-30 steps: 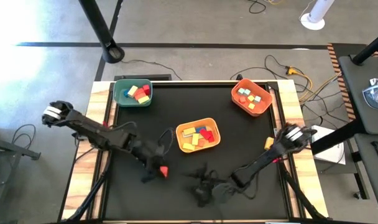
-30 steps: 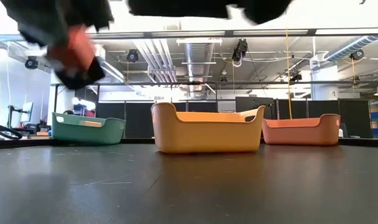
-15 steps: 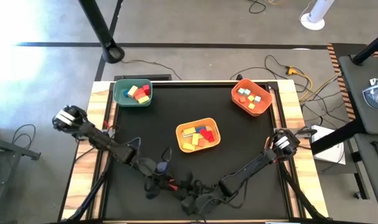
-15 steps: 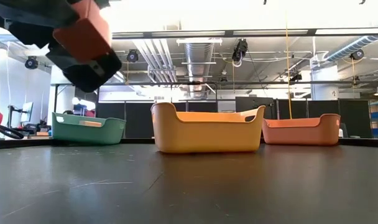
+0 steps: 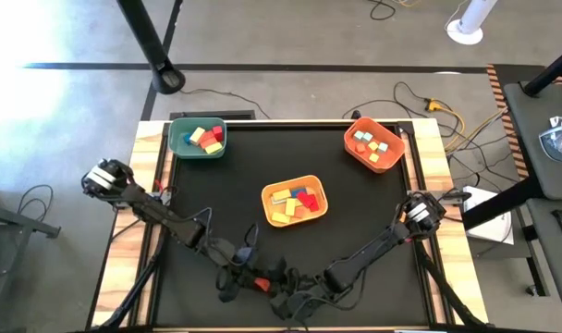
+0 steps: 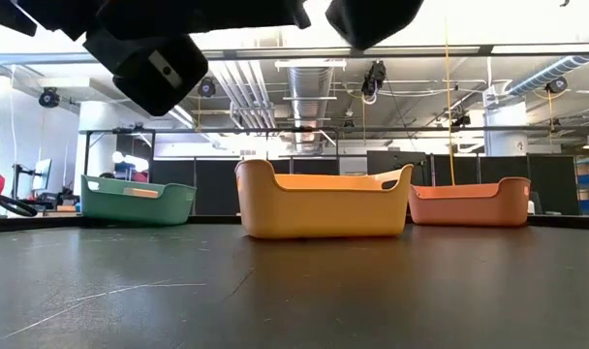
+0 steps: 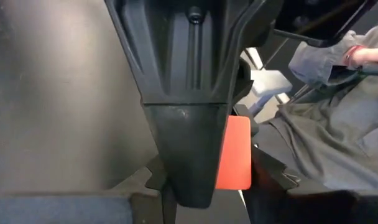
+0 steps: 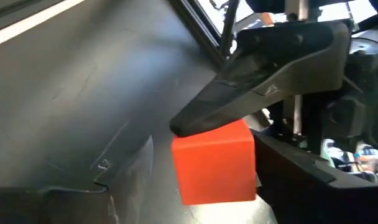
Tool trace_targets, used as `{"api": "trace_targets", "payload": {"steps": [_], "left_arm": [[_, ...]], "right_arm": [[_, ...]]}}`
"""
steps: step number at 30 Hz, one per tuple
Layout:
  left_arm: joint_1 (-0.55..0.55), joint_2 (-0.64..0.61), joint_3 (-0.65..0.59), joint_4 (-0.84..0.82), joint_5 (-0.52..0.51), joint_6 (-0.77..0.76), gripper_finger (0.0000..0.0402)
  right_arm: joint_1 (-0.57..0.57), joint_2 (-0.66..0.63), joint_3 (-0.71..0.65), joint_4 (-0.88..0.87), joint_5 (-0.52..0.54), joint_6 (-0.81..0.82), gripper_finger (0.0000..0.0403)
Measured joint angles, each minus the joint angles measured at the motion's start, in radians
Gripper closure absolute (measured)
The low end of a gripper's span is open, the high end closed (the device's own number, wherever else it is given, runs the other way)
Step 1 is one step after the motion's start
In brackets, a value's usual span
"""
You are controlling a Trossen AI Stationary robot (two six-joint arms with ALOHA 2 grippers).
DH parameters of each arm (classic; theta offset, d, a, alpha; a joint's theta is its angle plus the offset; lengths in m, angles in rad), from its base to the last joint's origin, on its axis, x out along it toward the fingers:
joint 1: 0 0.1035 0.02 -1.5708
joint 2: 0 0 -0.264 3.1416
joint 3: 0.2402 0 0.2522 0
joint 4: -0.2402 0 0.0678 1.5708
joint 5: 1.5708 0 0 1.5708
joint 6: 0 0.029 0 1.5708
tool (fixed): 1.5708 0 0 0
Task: Sort blocks by size
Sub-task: Put the orange square block into the orange bin
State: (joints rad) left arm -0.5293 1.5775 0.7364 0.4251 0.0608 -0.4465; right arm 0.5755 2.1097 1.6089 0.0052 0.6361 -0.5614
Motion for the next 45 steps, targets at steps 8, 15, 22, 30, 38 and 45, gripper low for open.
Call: {"api": "trace_targets", "payload": {"steps": [8,15,22,30,38,45], "left_arm": [[0.000,0.013,0.000,0.017,-0.025,0.003,0.0288],[0.000,0.010,0.000,-0.009,-0.018,0.028,0.0226],[-0.007,-0.098,0.000,-0.210,0.052,0.053,0.0125],[-0.128,-0.300,-0.116,-0.279,-0.275,0.096,0.0100],[-0.248,-0.376,-0.267,-0.145,-0.622,0.112,0.0099],[-0.253,-0.395,-0.284,-0.161,-0.587,0.089,0.0099]], "right_arm": [[0.003,0.000,0.001,-0.006,0.040,-0.007,0.0232],[0.009,0.000,0.009,-0.012,0.059,0.025,0.0274],[0.014,-0.036,0.157,-0.338,-0.013,0.252,0.0274],[-0.029,-0.095,0.453,-1.121,0.000,0.729,0.0274],[-0.318,-0.224,0.445,-1.557,0.013,0.999,0.0274],[-0.778,-0.401,0.169,-1.496,-0.004,0.960,0.0274]]}}
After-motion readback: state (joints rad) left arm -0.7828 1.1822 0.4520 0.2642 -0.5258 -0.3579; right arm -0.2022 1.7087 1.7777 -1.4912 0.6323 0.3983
